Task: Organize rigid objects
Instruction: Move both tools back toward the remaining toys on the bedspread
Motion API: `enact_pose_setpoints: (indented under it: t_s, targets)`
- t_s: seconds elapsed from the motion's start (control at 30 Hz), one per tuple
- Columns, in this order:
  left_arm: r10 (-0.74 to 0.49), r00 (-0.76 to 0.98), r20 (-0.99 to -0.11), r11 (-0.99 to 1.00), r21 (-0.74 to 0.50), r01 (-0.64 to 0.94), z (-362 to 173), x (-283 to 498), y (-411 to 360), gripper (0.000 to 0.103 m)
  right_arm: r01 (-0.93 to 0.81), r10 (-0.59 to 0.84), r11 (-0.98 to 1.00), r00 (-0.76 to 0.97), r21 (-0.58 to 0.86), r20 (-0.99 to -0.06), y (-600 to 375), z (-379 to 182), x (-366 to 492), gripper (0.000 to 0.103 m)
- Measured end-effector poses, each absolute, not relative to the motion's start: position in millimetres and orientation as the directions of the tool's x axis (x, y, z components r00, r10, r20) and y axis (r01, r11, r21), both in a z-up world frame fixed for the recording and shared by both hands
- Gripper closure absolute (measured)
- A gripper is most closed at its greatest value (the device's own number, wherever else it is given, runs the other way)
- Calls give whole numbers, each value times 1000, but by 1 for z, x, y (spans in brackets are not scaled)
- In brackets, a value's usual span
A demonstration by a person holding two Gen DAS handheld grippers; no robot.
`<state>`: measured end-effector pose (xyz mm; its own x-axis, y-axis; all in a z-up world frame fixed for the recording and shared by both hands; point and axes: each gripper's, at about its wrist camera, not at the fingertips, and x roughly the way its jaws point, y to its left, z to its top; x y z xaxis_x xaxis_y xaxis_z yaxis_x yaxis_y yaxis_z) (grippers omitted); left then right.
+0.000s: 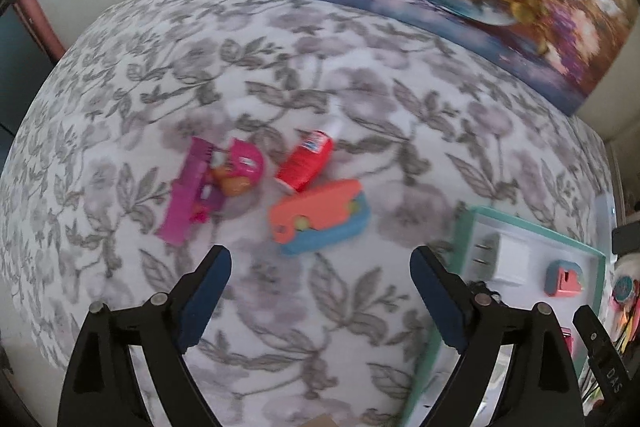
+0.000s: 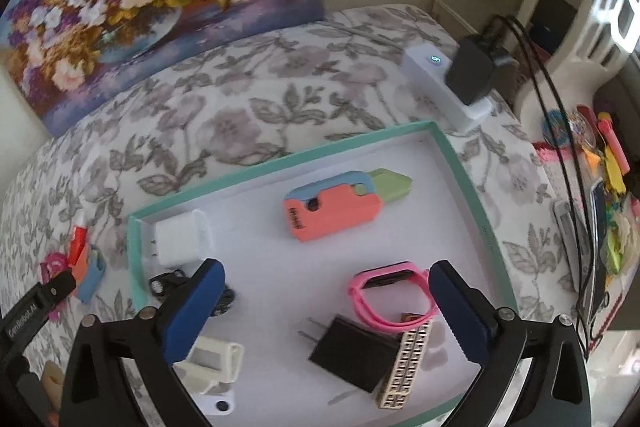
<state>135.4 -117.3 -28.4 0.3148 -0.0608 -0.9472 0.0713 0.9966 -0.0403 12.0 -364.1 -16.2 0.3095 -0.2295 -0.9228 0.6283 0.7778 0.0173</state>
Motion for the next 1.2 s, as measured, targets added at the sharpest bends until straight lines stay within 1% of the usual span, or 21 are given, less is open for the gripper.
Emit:
enact_pose_setpoints:
  t_s: [0.2,0.43,0.67,0.93,1.2]
  targets:
    - [9,340,-940,1000,3,-18,-19,148,-70,7,577,-214,816,338,22,-917,-335,-10,27,0]
    - [47,385,-922,994,4,-112,2,157,-14,7,502,-182,864,363,27,-914,-290,-6,49,0]
    - [71,402,-913,986,4,-165,14,164,23,7,440,-143,897,388,47,-910,-246,-3,67,0]
    - [74,406,-911,979,-11,-201,14,170,57,7,365,-97,929,390,58,-916,-202,-14,87,0]
    - [38,367,-929,976,-44,-211,-6,176,68,7,313,-73,948,404,62,-912,-179,-25,103,0]
